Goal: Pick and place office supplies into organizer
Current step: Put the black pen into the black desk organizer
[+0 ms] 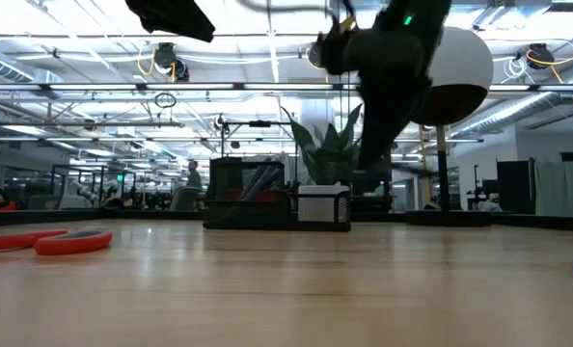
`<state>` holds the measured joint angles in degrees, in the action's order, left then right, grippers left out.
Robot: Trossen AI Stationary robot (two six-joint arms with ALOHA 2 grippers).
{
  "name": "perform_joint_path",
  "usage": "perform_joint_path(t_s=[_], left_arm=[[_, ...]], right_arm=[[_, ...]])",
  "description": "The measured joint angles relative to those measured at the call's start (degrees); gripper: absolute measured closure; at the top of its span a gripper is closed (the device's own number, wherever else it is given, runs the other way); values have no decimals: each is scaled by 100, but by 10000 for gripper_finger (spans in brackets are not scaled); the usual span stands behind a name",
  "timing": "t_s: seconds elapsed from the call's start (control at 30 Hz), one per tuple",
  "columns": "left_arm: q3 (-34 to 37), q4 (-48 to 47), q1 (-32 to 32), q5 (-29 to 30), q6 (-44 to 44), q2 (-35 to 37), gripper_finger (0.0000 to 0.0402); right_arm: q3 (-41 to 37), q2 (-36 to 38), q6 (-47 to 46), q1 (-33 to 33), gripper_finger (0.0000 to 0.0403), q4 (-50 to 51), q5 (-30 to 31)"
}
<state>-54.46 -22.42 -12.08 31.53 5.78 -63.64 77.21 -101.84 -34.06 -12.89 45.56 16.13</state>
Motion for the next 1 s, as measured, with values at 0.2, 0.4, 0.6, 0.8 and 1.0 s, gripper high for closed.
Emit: perform_joint_path(t_s=[0.2, 0.4, 0.6, 0.8, 1.0], left_arm=[[0, 38, 0, 155, 77, 0, 250], [118, 668, -47, -23, -293, 2, 250], [623, 2310, -59, -636, -1009, 0, 250], [890, 3298, -59, -809, -1449, 0, 250], [1009, 4137, -59, -1102, -1518, 0, 250]], right_arm=[[-16, 828, 492, -114, 388, -382, 1192], [-652, 1441, 1700, -219, 388, -2307, 1974], [-1783, 1893, 3268, -101, 389, -5113, 1964], [-2559, 2255, 4118, 161, 389, -7250, 1133], [-2891, 2450, 4078, 414, 389, -8146, 186]])
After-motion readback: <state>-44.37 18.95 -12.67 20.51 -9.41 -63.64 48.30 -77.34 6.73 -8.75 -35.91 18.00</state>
